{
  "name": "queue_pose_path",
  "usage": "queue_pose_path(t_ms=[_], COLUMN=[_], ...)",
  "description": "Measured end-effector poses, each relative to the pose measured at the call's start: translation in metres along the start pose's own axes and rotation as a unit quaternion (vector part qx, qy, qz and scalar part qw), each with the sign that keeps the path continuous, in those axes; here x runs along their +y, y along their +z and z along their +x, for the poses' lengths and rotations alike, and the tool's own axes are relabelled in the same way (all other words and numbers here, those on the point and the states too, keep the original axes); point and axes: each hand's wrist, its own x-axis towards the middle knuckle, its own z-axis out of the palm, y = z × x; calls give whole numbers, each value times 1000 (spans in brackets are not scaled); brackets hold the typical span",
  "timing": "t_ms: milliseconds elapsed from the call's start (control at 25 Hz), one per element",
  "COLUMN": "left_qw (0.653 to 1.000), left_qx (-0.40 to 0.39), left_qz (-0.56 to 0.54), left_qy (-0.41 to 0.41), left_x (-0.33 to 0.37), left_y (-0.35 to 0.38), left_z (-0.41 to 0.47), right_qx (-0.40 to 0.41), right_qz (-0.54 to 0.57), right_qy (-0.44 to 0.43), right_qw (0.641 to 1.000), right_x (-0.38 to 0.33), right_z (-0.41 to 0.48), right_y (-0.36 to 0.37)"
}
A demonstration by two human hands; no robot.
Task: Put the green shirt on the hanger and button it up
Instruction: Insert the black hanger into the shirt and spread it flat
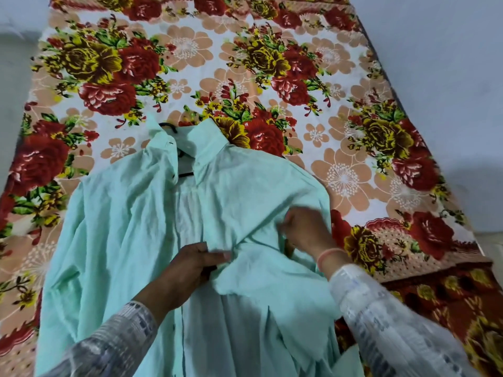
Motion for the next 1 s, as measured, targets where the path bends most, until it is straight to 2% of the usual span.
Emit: queue_pose_path(t_ms=[40, 120, 200, 320, 400, 440, 480, 560, 640, 720, 760, 880, 920, 960, 1000], left_qw=[999, 980, 967, 994, 998, 996, 987, 964, 982, 995, 993, 957, 958, 971, 987], left_qx=[19, 47, 62, 22, 13, 26, 37, 53, 27, 27, 41, 59, 54, 43, 32], left_qz=[-41, -182, -238, -106, -51, -81, -157, -259, -187, -95, -111, -282, -280, -235, -159], left_qy=[23, 58, 61, -11, -21, -6, 14, 27, -5, -14, 1, 31, 25, 13, -3], left_x=[0, -6, -17, -48, -64, -68, -71, -81, -92, -102, -105, -110, -113, -117, -124], left_y=[1, 0, 4, 29, 42, 44, 45, 51, 62, 68, 66, 43, 36, 32, 29], left_z=[-1, 1, -4, -27, -38, -40, -41, -47, -63, -81, -87, -106, -111, -118, -124], right_qx=[-72, -140, -204, -319, -354, -359, -358, -342, -326, -313, -313, -325, -324, -305, -268], right_qz=[-8, -57, -103, -122, -143, -156, -148, -89, 21, 145, 202, 359, 387, 394, 378], right_qy=[15, 3, -17, 3, 1, -12, -24, -41, -51, -24, -9, 57, 77, 86, 86], right_qw=[997, 989, 973, 940, 924, 920, 922, 935, 944, 938, 928, 873, 860, 863, 882], right_x=[-2, 6, 23, 39, 44, 45, 46, 50, 52, 63, 71, 110, 120, 129, 131], right_z=[-9, -26, -36, -54, -63, -67, -70, -80, -97, -115, -121, -136, -143, -147, -153], right_y=[9, 18, 21, 22, 18, 16, 15, 15, 24, 28, 26, 22, 22, 26, 30])
